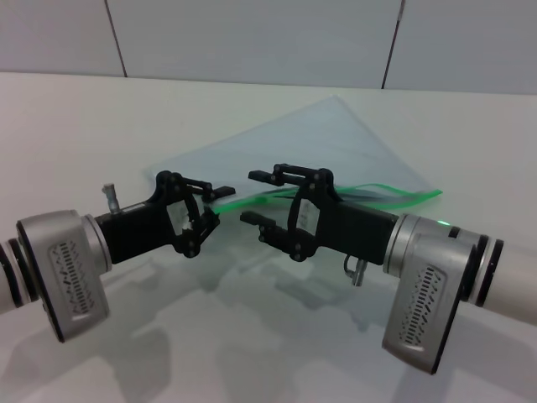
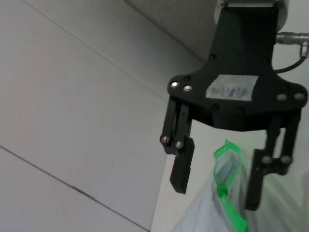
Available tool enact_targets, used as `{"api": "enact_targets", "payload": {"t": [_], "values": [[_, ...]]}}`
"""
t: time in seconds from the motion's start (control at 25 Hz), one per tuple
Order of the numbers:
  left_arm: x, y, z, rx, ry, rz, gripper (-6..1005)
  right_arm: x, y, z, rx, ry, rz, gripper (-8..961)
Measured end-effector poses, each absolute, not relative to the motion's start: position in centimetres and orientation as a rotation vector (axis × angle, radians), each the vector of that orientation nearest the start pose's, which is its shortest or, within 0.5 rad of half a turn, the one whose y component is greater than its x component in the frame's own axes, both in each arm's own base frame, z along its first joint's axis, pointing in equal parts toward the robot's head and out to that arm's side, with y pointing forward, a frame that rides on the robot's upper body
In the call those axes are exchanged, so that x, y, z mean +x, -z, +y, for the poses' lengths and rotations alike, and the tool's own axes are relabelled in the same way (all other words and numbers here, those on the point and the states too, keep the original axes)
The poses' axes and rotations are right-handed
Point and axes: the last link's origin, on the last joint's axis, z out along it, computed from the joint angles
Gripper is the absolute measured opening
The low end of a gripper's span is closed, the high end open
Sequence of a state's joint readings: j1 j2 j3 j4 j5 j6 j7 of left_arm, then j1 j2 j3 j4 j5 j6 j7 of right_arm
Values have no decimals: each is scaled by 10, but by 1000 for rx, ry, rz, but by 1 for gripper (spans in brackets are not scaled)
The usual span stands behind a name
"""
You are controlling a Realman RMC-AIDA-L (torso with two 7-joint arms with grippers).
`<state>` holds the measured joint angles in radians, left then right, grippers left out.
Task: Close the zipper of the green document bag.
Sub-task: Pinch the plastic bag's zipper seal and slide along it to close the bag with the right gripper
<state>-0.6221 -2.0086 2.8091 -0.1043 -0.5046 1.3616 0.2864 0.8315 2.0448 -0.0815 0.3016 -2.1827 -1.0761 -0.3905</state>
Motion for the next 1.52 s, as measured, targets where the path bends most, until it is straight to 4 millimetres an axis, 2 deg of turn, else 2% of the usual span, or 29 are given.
{"api": "enact_targets", "payload": {"t": [0.2, 0.32, 0.72, 1.16, 1.52], "values": [[-293, 40, 327, -2245, 301, 740, 52, 184, 130, 335, -2320, -495, -827, 571], [-293, 41, 327, -2246, 302, 739, 52, 184, 131, 334, -2317, -493, -834, 352], [-292, 43, 326, -2245, 301, 757, 51, 186, 135, 336, -2341, -446, -833, 200], [-293, 43, 324, -2251, 300, 761, 51, 188, 137, 334, -2342, -428, -845, 101], [-294, 43, 323, -2251, 296, 758, 50, 198, 136, 333, -2312, -384, -794, 75]]}}
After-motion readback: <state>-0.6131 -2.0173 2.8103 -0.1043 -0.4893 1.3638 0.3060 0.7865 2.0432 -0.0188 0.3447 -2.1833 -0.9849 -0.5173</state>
